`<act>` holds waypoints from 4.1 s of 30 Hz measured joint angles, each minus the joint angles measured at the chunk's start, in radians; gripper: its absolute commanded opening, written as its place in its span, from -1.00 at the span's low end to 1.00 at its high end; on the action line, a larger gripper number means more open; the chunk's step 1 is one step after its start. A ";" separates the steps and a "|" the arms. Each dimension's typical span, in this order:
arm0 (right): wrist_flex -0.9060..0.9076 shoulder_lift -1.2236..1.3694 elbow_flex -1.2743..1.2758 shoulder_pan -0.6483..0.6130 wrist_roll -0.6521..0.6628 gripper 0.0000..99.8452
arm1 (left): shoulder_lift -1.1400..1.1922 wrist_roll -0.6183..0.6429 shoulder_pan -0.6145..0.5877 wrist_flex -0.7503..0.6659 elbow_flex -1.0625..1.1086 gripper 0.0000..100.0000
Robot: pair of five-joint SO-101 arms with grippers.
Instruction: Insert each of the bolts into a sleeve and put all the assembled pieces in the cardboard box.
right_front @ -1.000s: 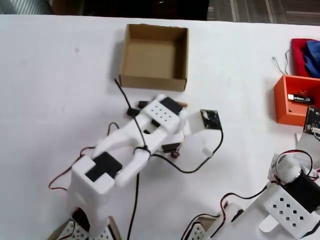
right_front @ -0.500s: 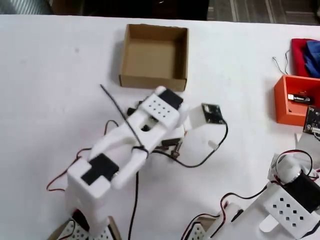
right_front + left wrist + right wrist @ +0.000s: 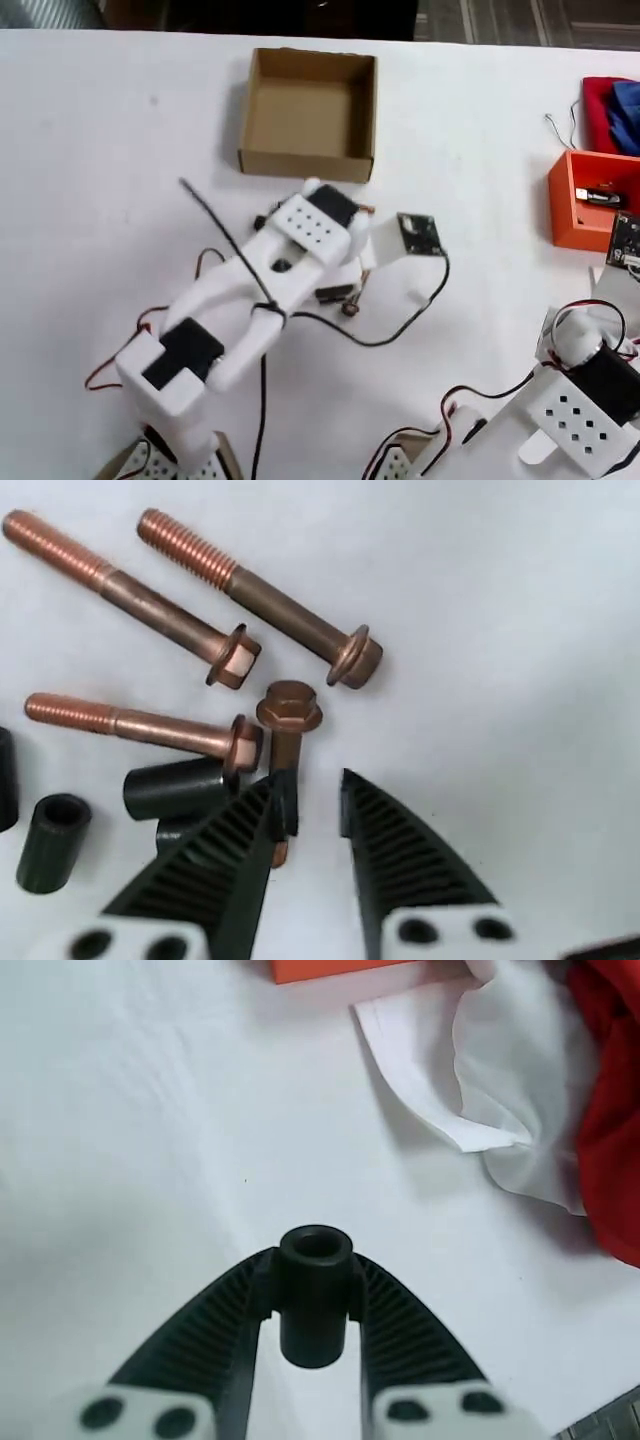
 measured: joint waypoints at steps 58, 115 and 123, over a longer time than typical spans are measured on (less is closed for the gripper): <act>0.000 0.000 0.000 0.000 0.000 -0.96 | 0.055 -0.087 -0.057 -0.144 0.106 -0.63; 0.046 0.000 -0.080 0.000 0.000 -0.96 | 0.106 -0.054 -0.014 -0.224 0.146 -0.95; 0.061 0.000 -0.095 0.000 0.000 -0.96 | 0.126 -0.049 -0.014 -0.130 0.063 -0.95</act>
